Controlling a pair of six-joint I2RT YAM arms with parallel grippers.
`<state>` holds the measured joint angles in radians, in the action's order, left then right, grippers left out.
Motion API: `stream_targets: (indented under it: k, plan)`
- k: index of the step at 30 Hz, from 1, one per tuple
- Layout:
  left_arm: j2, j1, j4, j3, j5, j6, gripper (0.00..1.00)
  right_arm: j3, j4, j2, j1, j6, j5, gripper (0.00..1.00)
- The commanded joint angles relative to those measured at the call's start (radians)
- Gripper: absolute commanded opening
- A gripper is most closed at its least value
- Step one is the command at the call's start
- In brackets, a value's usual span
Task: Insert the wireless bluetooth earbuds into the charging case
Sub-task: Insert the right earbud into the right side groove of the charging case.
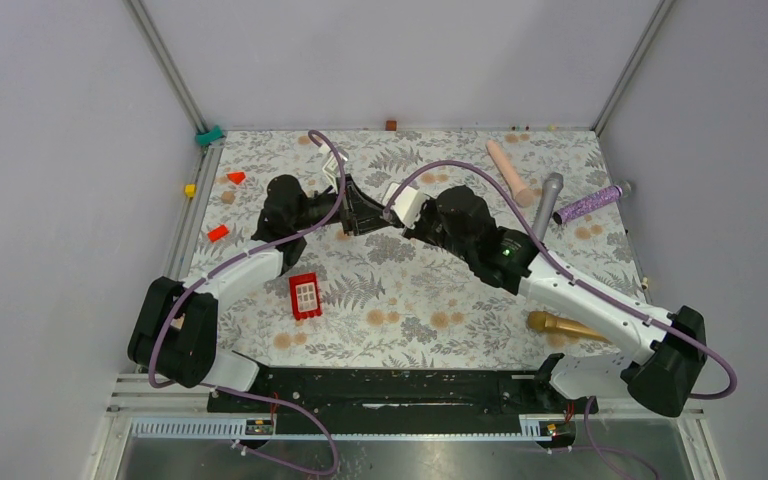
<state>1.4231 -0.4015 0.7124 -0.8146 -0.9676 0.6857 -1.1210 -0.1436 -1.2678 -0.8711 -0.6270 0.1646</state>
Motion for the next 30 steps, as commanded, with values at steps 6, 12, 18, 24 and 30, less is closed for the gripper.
stream_targets:
  k: [6, 12, 18, 24, 30]
  plan:
    - [-0.015, -0.009, 0.055, -0.024, -0.004, -0.026, 0.0, -0.044, 0.03, -0.001, -0.025, -0.004, 0.024, 0.06]
    - [-0.019, -0.009, 0.028, -0.029, -0.002, -0.05, 0.0, -0.05, 0.015, 0.03, -0.025, -0.019, 0.038, 0.06]
    - [-0.027, -0.01, 0.004, -0.032, -0.001, -0.079, 0.0, -0.035, 0.021, 0.05, -0.025, -0.047, 0.059, 0.06]
    - [-0.032, -0.009, -0.008, -0.032, -0.001, -0.09, 0.0, -0.037, 0.019, 0.062, -0.025, -0.039, 0.057, 0.06]
    - [-0.032, -0.008, -0.01, -0.035, 0.001, -0.091, 0.0, -0.042, -0.016, 0.058, -0.024, -0.029, 0.014, 0.06]
